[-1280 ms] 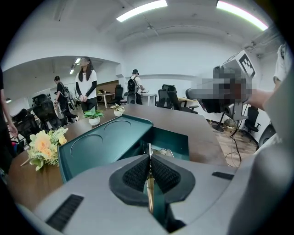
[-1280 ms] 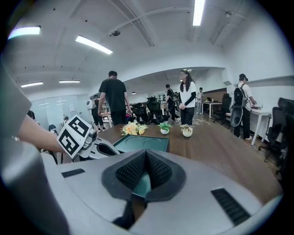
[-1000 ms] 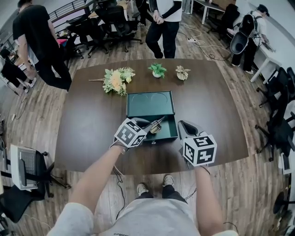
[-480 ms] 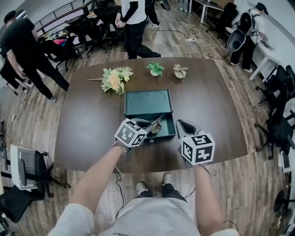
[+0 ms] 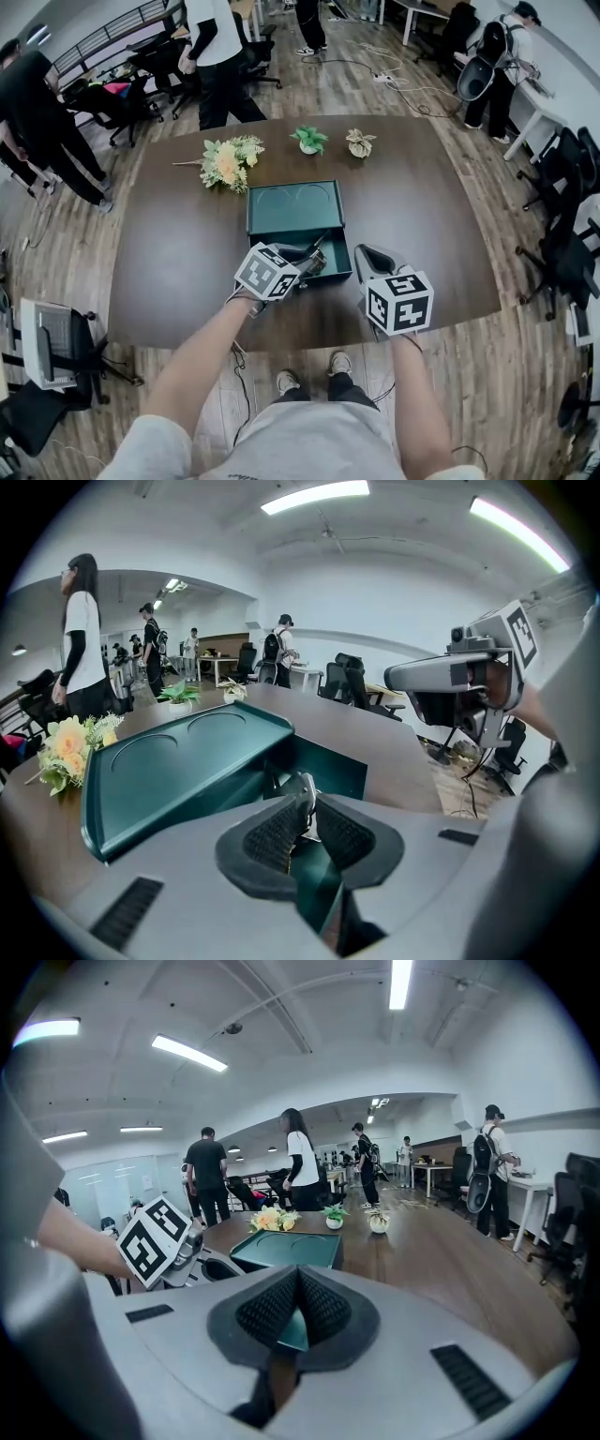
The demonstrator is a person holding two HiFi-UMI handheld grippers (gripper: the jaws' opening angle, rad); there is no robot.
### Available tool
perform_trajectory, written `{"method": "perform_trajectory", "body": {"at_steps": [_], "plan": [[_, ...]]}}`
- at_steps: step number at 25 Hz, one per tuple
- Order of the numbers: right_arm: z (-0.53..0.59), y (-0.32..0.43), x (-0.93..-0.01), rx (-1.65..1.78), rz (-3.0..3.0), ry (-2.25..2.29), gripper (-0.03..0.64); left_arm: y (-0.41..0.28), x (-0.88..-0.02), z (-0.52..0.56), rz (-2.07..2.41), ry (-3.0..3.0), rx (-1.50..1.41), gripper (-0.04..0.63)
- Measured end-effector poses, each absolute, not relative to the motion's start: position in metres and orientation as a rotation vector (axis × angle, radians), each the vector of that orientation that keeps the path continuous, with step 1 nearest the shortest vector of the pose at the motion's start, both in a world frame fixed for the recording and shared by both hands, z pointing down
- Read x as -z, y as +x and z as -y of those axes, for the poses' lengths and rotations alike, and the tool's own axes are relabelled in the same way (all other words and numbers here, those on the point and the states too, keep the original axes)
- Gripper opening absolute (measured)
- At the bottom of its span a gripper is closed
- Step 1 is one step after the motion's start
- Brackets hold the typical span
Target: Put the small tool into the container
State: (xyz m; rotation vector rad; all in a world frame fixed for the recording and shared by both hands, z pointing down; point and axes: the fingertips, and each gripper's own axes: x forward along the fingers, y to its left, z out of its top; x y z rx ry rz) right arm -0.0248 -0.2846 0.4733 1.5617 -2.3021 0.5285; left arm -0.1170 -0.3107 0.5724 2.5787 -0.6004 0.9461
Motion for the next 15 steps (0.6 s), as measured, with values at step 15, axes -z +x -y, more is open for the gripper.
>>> {"method": "perform_trajectory", "body": {"at_steps": [15], "plan": [[0.282,-0.020,-0.474,-0.534,2.298,1.562,0.003,-0.107,-0.580,0.299,0.526,2.578,-1.003,0.081]]}}
